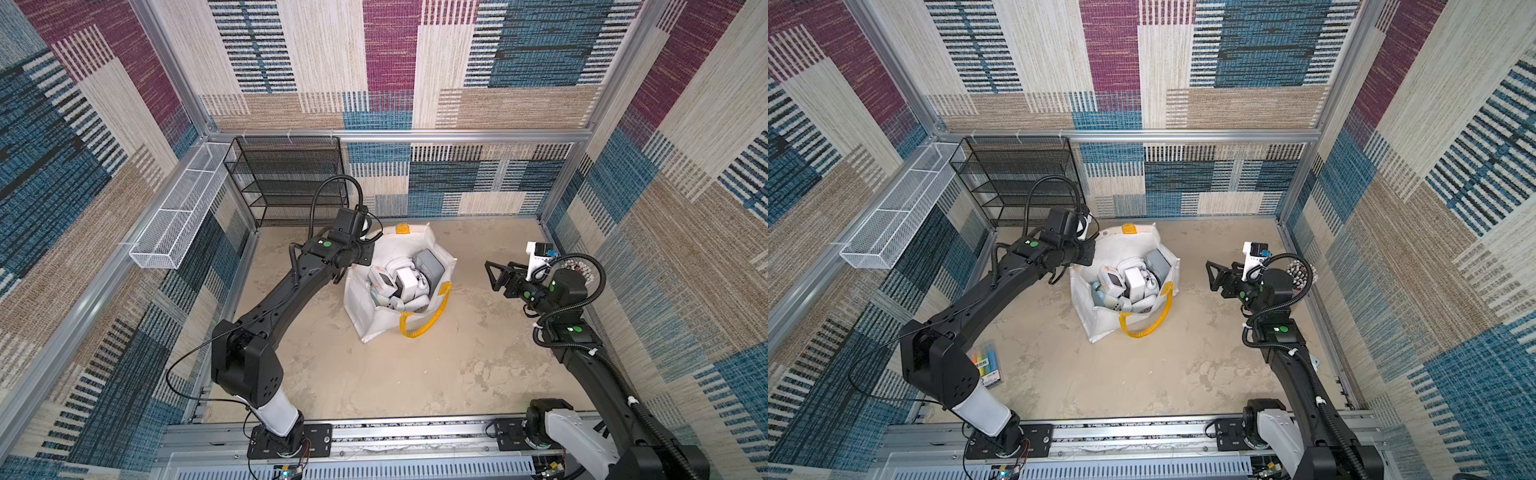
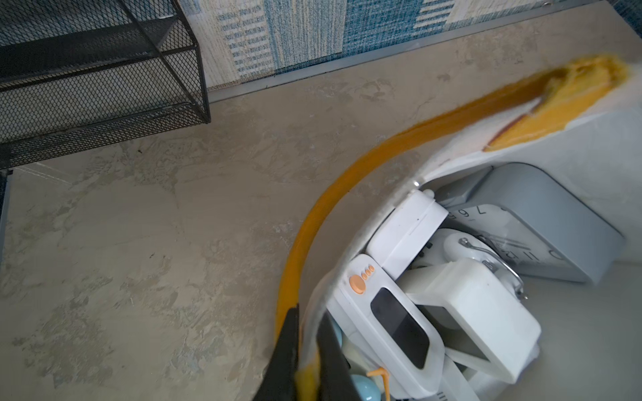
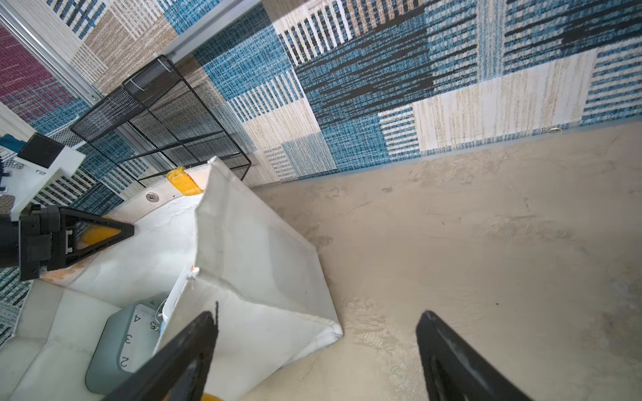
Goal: Take the alarm clock out of the canvas bag
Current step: Pick up the canvas bag from the center of the board.
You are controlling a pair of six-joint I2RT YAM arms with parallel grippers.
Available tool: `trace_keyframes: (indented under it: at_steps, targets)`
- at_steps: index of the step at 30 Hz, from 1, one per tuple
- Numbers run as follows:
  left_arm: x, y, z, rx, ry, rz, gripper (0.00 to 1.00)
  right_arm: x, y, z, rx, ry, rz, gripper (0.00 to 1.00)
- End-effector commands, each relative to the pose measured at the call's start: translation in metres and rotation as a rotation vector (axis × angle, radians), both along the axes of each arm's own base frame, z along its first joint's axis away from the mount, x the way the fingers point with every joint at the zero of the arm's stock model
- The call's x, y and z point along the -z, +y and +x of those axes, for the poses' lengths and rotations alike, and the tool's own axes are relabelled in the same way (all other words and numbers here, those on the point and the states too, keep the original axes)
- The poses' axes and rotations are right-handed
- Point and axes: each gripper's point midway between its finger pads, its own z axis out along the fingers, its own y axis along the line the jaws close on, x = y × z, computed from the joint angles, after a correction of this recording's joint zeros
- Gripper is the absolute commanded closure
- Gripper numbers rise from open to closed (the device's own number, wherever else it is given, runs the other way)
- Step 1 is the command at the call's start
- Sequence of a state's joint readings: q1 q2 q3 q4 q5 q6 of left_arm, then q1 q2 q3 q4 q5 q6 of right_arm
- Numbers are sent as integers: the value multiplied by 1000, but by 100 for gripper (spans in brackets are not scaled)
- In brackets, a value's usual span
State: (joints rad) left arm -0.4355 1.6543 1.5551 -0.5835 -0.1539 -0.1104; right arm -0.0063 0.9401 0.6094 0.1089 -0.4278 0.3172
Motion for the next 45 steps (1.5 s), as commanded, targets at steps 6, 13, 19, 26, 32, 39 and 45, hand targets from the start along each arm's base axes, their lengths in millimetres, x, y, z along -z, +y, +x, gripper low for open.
trace_keyframes:
  at_steps: [6, 13, 19, 26, 32, 39, 45]
  targets:
    - [-67, 11, 38, -87, -265, -42, 100, 9, 8, -1, -43, 31, 39, 8]
    - [-87, 6, 45, -76, -314, -61, 100, 12, 10, -3, -55, 38, 43, 8]
    - [-81, 4, 31, -83, -311, -128, 100, 9, 18, -10, -109, 33, 49, 7]
    - [-61, -1, 3, -91, -270, -165, 100, 11, 23, -16, -131, 39, 59, 10]
    - [-52, -6, -23, -98, -252, -195, 100, 7, 28, -24, -135, 18, 41, 11]
    - [-39, -8, -45, -113, -227, -220, 100, 10, 37, -30, -148, 19, 22, 11]
    - [-23, -12, -57, -115, -182, -236, 100, 10, 45, -34, -164, 17, 33, 14]
